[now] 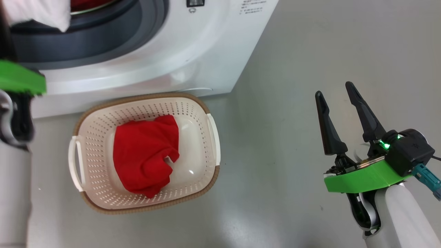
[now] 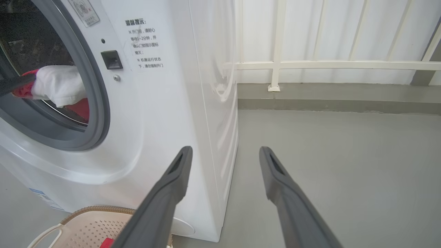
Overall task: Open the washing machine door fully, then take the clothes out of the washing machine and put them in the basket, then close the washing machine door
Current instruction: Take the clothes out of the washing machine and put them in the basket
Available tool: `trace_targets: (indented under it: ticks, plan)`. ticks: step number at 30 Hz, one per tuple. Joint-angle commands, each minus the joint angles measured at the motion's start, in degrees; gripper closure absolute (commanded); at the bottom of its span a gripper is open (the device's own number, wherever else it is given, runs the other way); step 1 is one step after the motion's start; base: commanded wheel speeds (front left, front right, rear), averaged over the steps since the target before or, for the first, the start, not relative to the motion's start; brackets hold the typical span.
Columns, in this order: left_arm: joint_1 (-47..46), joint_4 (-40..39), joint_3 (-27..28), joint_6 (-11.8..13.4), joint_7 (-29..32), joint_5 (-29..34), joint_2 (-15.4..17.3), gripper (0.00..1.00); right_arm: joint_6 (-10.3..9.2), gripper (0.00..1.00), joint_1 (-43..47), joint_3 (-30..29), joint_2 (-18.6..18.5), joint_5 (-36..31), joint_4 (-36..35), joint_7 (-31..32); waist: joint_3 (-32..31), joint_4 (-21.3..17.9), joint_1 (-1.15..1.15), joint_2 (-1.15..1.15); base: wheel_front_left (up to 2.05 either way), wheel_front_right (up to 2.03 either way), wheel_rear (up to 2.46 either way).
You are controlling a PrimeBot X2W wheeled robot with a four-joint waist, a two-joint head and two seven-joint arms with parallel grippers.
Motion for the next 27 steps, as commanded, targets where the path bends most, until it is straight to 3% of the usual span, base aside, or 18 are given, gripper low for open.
trace_targets:
  ticks: [1, 8, 14, 27]
  plan:
    - [1.9, -3.2, 2.6, -0.8, -0.7, 1.6, 1.9, 1.00, 0.36, 0.00, 0.2, 0.8, -0.1, 0.6, -1.1, -0.4, -1.2, 0.7, 0.00, 0.00, 0.00, 0.00, 0.00]
    - [11.7, -14.9, 9.7, -2.6, -0.7, 9.3, -2.4, 1.00, 0.36, 0.00, 1.1, 0.6, -0.1, 0.6, -0.6, -0.4, -4.2, 2.1, 0.00, 0.00, 0.00, 0.00, 0.00]
    - [17.7, -22.1, 12.0, -3.2, -0.7, 13.1, -4.9, 1.00, 0.36, 0.00, 1.8, 0.6, -0.1, 0.6, -0.1, -0.4, -6.5, 3.2, 0.00, 0.00, 0.00, 0.00, 0.00]
    - [28.5, -37.8, 11.1, -3.2, -0.7, 12.5, -8.3, 1.00, 0.36, 0.00, 3.4, 0.2, -0.1, 0.8, 1.3, -0.4, -11.8, 5.0, 0.00, 0.00, 0.00, 0.00, 0.00]
